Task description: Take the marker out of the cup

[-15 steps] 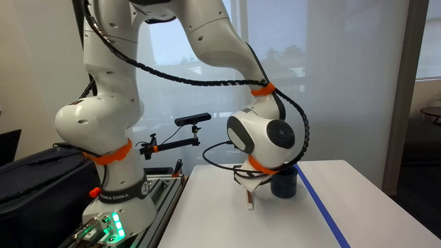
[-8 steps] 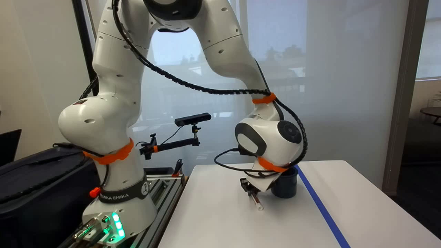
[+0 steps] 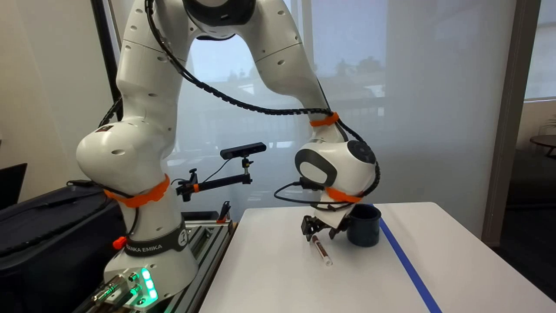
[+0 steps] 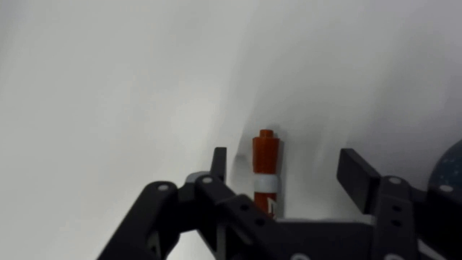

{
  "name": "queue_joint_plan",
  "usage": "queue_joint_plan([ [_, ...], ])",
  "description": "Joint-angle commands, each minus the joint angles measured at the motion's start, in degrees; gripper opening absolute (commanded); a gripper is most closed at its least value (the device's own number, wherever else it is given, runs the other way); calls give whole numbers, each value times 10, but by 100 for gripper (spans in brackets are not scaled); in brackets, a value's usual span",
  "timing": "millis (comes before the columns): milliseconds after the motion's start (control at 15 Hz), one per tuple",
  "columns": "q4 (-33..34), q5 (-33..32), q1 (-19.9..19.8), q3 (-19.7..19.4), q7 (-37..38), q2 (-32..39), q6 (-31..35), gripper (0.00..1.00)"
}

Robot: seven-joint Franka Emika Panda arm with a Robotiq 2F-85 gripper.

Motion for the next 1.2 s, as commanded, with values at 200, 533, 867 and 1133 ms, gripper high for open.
queue_joint_plan([
  [200,-58,-17,13,18,79,-114,13,100],
  [533,-99,-17,4,38,144,-213,-21,100],
  [867,-158,-45,-19,42,252,-352,-74,100],
  [1133,-121,-21,-21,48,204,-286,-58,100],
])
